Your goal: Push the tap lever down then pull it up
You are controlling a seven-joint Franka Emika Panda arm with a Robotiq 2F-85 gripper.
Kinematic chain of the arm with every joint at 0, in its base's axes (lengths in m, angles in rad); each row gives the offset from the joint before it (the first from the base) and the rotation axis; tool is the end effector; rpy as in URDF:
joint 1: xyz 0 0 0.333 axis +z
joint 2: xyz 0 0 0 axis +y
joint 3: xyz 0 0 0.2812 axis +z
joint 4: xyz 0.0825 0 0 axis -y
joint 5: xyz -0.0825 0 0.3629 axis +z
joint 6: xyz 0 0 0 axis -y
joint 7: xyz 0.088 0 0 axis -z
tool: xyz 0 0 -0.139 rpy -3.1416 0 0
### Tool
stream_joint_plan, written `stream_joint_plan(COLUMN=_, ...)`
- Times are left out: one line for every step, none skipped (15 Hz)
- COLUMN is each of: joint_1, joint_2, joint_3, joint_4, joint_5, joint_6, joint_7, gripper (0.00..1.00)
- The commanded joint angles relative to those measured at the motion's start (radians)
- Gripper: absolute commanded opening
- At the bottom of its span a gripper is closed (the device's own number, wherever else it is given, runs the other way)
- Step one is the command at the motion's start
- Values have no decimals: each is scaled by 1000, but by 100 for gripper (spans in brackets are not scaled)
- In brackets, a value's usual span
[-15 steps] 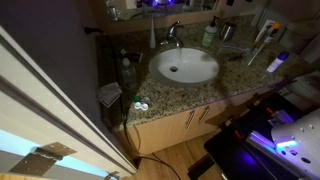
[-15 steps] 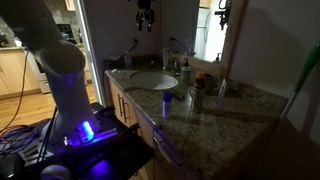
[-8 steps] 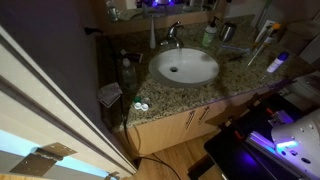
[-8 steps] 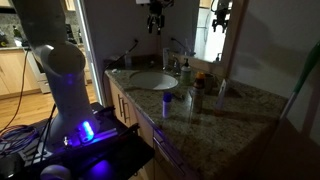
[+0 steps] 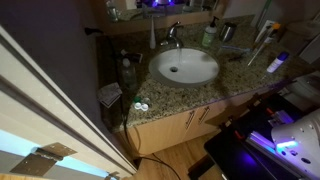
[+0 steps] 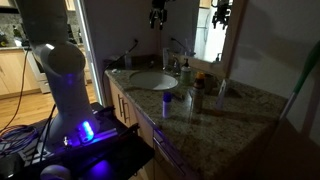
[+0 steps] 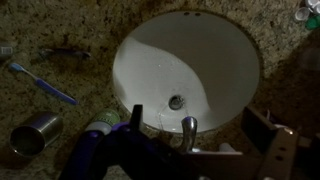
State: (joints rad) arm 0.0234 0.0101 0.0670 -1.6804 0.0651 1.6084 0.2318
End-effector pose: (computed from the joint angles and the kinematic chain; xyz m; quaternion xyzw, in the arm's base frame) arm 0.5289 0.0567 0.5065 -0.9959 0.0731 0.0457 0.0258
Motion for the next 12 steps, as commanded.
stream_joint_plan(joint_1=3, joint_2=77, joint_3=-14, joint_4=79, joint_5=29, joint_6=-85, joint_7=-6, gripper=100)
stream_joint_plan(joint_1=4, joint_2=87, joint_3=-16, joint_4=89, joint_5=22, joint_6=-96, joint_7=6, gripper=100)
stream_joint_plan(joint_1=5, joint_2=99, joint_3=-17, joint_4=100, joint_5=24, joint_6=-108, joint_7=24, gripper=100)
stream_joint_plan(joint_1=5, joint_2=107, joint_3=-19, joint_4=105, joint_5=28, joint_6=-107, joint_7=27, gripper=100)
stream_joint_plan(joint_1=6, joint_2=115, joint_3=-19, joint_4=112, joint_5=28, joint_6=-106, joint_7=25, gripper=100)
stream_joint_plan(joint_1=5, joint_2=126, joint_3=-19, joint_4=128, joint_5=31, joint_6=-133, joint_7=9, gripper=100)
stream_joint_plan(joint_1=3, joint_2=136, joint_3=-20, joint_4=142, joint_5=42, joint_6=-160, joint_7=6, gripper=100)
stream_joint_plan(joint_1=5, joint_2=142, joint_3=-21, joint_4=152, joint_5=40, joint_6=-176, joint_7=20, gripper=100)
stream_joint_plan(joint_1=10, joint_2=110, joint_3=-19, joint_4=101, joint_5=19, joint_6=-123, joint_7=17, gripper=100)
stream_joint_plan(joint_1=10, joint_2=116, joint_3=-20, joint_4=110, joint_5=21, joint_6=-136, joint_7=17, gripper=100)
stream_joint_plan(joint_1=10, joint_2=119, joint_3=-20, joint_4=116, joint_5=21, joint_6=-140, joint_7=17, gripper=100)
stream_joint_plan(joint_1=10, joint_2=121, joint_3=-20, joint_4=120, joint_5=21, joint_6=-143, joint_7=17, gripper=100)
